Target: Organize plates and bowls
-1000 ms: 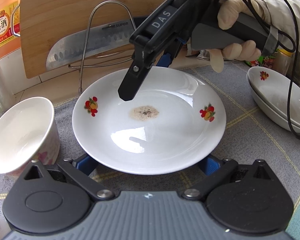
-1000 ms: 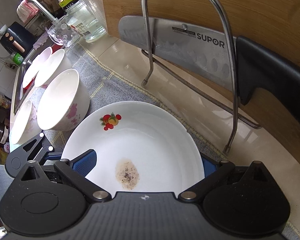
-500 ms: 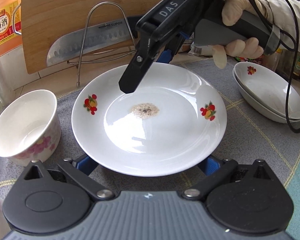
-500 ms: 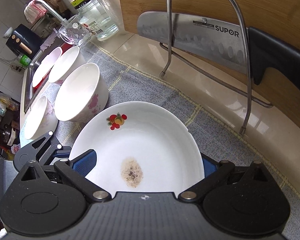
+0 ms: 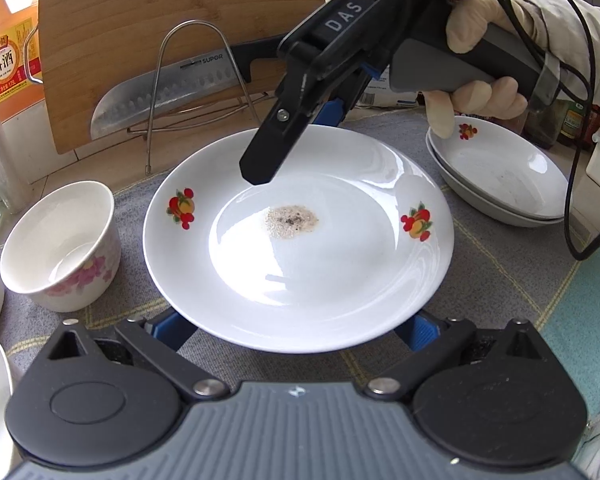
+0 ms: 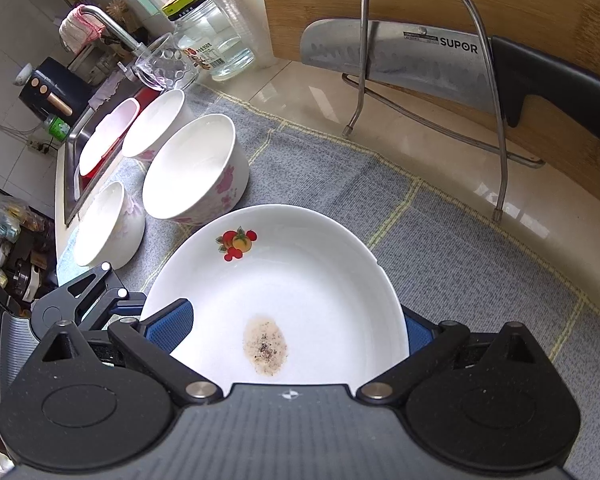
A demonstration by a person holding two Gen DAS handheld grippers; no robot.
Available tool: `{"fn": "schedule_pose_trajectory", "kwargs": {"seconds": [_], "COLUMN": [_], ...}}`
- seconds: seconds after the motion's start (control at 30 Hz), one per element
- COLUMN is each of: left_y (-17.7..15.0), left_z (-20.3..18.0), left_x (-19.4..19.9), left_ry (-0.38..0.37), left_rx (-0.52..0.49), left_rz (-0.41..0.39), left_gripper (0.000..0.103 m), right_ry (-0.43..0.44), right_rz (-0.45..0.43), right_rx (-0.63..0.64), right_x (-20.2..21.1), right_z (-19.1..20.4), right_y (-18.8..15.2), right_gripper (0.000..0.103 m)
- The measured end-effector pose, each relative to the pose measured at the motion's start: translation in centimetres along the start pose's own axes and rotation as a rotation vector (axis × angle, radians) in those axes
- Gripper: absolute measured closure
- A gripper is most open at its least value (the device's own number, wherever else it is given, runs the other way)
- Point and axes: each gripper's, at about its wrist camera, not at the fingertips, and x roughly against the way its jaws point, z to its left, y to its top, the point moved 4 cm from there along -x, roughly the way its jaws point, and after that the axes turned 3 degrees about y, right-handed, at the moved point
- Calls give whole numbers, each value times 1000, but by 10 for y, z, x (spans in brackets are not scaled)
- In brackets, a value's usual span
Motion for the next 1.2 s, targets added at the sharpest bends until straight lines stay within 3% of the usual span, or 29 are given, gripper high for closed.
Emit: {"fn": "schedule_pose_trajectory", "kwargs": {"seconds": [0.6,1.2], "left_y": [-3,7], "left_z": [-39,-85], "left_x": [36,41], "left_ry": [-23,-94], "left_rx": [-62,-154], "left_rz": [15,43], "left_gripper": [1,1], "right_ry": [-15,-33], "right_rz": [-42,-84], "right_rx": [-2,-68], "right_x": [36,75], "right_z": [31,19], "right_y": [-47,-100], "right_gripper": [0,0]}}
